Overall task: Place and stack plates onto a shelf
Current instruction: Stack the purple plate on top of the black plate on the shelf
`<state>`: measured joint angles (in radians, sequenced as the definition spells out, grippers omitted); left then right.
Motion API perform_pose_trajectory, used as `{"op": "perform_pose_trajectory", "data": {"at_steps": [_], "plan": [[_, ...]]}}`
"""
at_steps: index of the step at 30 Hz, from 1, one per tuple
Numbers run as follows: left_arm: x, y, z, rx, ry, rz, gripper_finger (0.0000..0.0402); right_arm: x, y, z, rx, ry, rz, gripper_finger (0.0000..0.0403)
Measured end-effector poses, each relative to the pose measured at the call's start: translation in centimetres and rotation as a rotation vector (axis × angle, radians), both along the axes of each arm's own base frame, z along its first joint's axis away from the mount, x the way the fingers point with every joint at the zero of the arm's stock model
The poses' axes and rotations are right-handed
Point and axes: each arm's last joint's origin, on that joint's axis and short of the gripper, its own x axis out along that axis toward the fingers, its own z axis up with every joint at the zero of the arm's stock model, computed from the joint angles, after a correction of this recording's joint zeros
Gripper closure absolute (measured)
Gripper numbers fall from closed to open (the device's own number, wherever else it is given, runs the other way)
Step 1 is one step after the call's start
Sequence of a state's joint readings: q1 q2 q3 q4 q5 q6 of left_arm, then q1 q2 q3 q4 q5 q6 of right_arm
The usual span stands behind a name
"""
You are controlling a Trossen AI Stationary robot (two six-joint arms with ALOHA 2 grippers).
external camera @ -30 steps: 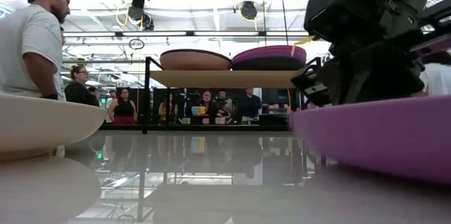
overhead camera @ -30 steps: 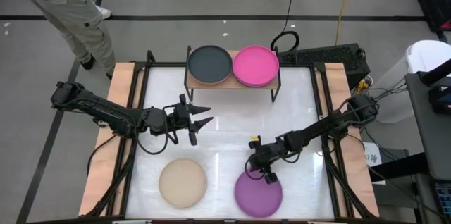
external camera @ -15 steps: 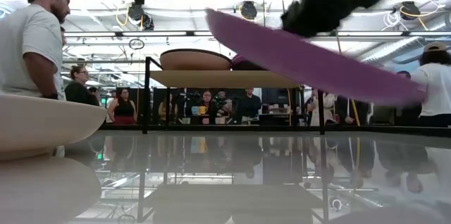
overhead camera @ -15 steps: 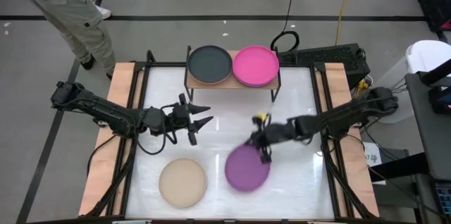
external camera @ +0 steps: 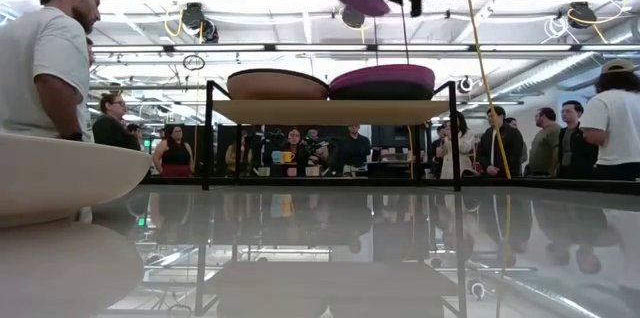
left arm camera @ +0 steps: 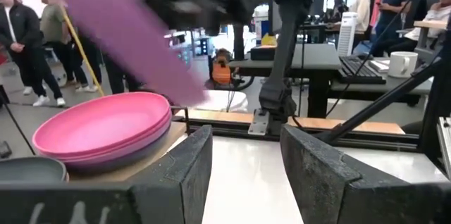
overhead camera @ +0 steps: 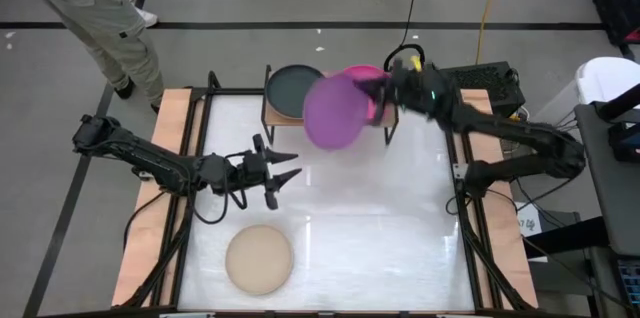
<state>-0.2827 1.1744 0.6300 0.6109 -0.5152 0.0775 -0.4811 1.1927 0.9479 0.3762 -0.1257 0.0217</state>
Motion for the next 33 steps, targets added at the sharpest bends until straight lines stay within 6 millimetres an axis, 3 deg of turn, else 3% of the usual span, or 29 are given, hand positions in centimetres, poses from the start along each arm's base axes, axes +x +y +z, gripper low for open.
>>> {"op": "perform_pose_trajectory", "data": {"at_steps": [7, 14, 22, 33], "plan": [[0.0, -0.1, 0.1, 0.021, -0.006, -0.002, 0.0227, 4.2, -7.2, 1.7, 0.103, 0.017, 0.077, 0.0403], [-0.1, -0.4, 0.0, 0.024, 0.004, -0.013, 0.0227, 7.4, -12.1, -1.8, 0.188, 0.098, 0.043, 0.0403], [-0.1, -0.5, -0.1, 0.026, 0.012, -0.019, 0.0227, 8.7, -14.5, -5.7, 0.266, 0.123, 0.011, 0.0403], [-0.1, -0.4, 0.2, 0.045, -0.007, -0.009, 0.0227, 9.0, -14.8, -6.1, 0.250, 0.103, 0.014, 0.0391]]}}
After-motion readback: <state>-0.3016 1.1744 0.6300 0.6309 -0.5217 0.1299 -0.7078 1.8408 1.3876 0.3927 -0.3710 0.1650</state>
